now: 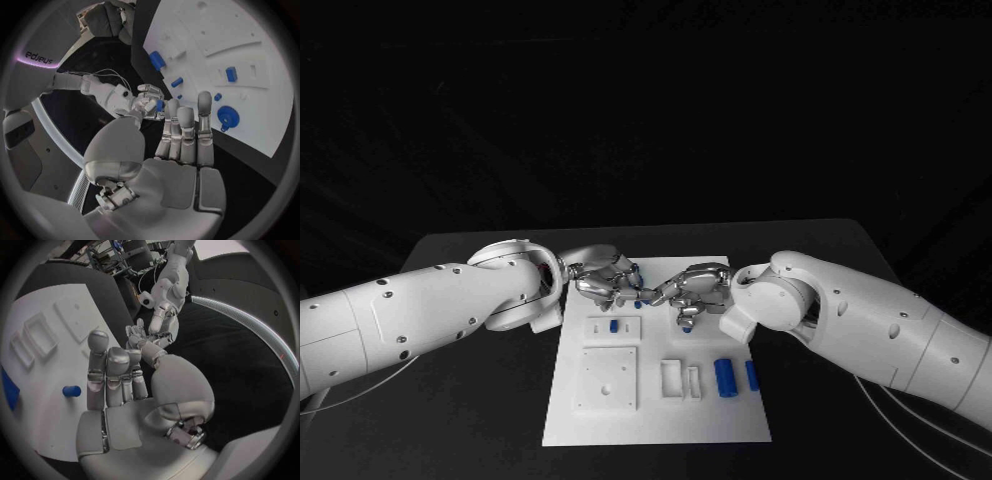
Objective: Assemble the parts on the task board
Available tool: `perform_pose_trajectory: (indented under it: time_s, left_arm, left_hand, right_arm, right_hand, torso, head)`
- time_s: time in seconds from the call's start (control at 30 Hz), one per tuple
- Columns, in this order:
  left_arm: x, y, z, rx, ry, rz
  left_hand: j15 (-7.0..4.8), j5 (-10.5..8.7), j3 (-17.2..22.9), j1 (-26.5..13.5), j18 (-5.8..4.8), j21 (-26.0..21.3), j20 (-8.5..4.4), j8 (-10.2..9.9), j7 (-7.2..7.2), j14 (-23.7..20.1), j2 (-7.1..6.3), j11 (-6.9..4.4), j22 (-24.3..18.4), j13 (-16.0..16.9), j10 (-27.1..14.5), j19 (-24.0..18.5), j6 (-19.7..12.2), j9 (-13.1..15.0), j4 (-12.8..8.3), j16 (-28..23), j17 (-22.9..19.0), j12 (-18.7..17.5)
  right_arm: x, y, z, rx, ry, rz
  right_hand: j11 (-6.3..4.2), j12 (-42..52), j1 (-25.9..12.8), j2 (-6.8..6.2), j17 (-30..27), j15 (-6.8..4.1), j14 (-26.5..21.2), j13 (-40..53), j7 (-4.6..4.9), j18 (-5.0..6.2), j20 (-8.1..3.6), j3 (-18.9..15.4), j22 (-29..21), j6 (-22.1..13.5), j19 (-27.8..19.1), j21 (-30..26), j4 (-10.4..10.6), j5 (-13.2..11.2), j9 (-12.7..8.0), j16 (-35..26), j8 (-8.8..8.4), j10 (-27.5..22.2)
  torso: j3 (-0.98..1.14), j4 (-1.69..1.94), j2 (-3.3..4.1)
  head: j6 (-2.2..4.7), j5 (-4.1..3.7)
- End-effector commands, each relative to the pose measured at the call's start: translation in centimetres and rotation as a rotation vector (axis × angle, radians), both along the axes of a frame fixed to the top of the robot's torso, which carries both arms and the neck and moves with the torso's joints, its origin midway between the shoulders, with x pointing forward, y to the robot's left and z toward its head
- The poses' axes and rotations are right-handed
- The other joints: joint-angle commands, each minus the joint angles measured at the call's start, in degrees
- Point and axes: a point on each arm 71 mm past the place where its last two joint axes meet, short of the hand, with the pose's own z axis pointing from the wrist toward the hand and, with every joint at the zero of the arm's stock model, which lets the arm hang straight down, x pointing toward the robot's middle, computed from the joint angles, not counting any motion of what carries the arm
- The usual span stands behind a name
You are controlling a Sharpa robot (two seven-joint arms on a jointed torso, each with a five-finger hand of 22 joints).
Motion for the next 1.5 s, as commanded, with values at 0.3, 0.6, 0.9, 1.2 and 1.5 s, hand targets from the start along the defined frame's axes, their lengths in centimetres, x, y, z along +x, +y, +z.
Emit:
perform_pose_trajectory:
  time_s: [0.3, 0.6, 0.9, 1.2, 1.5]
  left_arm:
    - [-0.33, -0.46, -0.27, 0.025, 0.035, -0.035]
    - [-0.42, -0.56, -0.32, 0.022, 0.05, -0.042]
    - [-0.42, -0.6, -0.31, 0.014, 0.056, -0.043]
    - [-0.25, -0.58, -0.22, -0.018, 0.067, -0.034]
    - [-0.1, -0.41, -0.22, -0.031, 0.081, -0.03]
  left_hand:
    - [0.06, 1.41, 0.58, 1.73, 0.63, -0.5, 0.1, 0.15, 0.16, -0.53, 2.05, -0.04, -0.04, -0.19, -0.47, -0.04, -0.02, -0.02, -1.39, -0.15, -0.09, -0.39]
    - [0.13, 2.38, 1.2, 2.45, 0.67, -0.69, 0.15, -0.2, 0.22, -0.71, 3.13, -0.01, -0.05, -0.28, -0.65, 0.0, -0.25, -0.38, -1.26, -0.16, -0.08, -0.46]
    - [0.07, 2.74, 2.19, 3.52, 0.65, -0.86, 0.11, -0.02, 0.13, -0.73, 3.58, -0.08, -0.05, -0.35, -0.68, 0.1, -0.28, -0.47, -1.31, -0.12, -0.06, -0.44]
    - [0.1, 2.39, 4.46, 6.0, 0.67, -1.05, 0.11, -0.21, 0.31, -0.64, 5.17, 0.0, -0.03, -0.86, -0.79, 0.2, -0.94, -0.78, -1.65, -0.43, -0.26, -1.15]
    - [0.09, 1.95, 5.42, 8.89, 0.67, -1.25, 0.11, 0.26, 0.28, -0.72, 5.92, -0.04, -0.01, -1.09, -0.83, 0.2, -1.32, -0.66, -3.66, -0.62, -0.4, -1.44]
  right_arm:
    - [-0.07, 0.22, 0.02, -0.005, -0.011, 0.02]
    - [-0.01, 0.27, -0.03, -0.014, -0.015, 0.014]
    - [-0.01, 0.39, -0.05, -0.017, -0.016, 0.017]
    - [-0.12, 0.64, 0.06, -0.023, -0.028, 0.025]
    - [-0.07, 0.74, 0.25, -0.012, -0.046, 0.009]
  right_hand:
    - [-0.2, -0.35, -0.32, 0.46, 0.1, -0.28, -0.07, 0.09, -0.03, -0.83, -0.26, -0.12, 0.53, 0.4, 2.34, -0.18, -0.02, -0.04, 0.68, -0.16, 0.19, -0.35]
    - [-0.22, -0.37, -0.34, 0.45, 0.17, -0.3, -0.05, 0.21, -0.02, -0.82, -0.28, -0.05, 0.75, 0.39, 2.39, -0.37, -0.08, 0.0, 0.78, -0.24, 0.19, -0.35]
    - [-0.22, -0.37, -0.34, 0.45, 0.17, -0.3, -0.05, 0.21, -0.02, -0.82, -0.28, -0.05, 0.75, 0.39, 2.39, -0.37, -0.08, 0.0, 0.78, -0.24, 0.19, -0.35]
    - [-0.23, -0.46, -0.38, 0.45, 0.23, -0.3, -0.04, 0.2, -0.02, -0.82, -0.28, 0.0, 0.83, 0.38, 2.41, -0.55, -0.07, 0.14, 0.83, -0.25, 0.19, -0.37]
    - [-0.23, -0.46, -0.38, 0.45, 0.23, -0.3, -0.04, 0.2, -0.02, -0.82, -0.28, 0.0, 0.83, 0.38, 2.41, -0.55, -0.07, 0.14, 0.83, -0.25, 0.19, -0.37]
  torso:
    - [0.01, 0.03, 0.0]
    - [0.03, -0.04, 0.02]
    - [0.04, -0.04, -0.01]
    - [0.03, 0.07, 0.05]
    - [0.07, -0.06, 0.01]
  head:
    - [-0.15, 0.07]
    - [-0.1, 0.02]
    - [-0.21, -0.06]
    - [-0.33, -0.06]
    - [-0.58, 0.15]
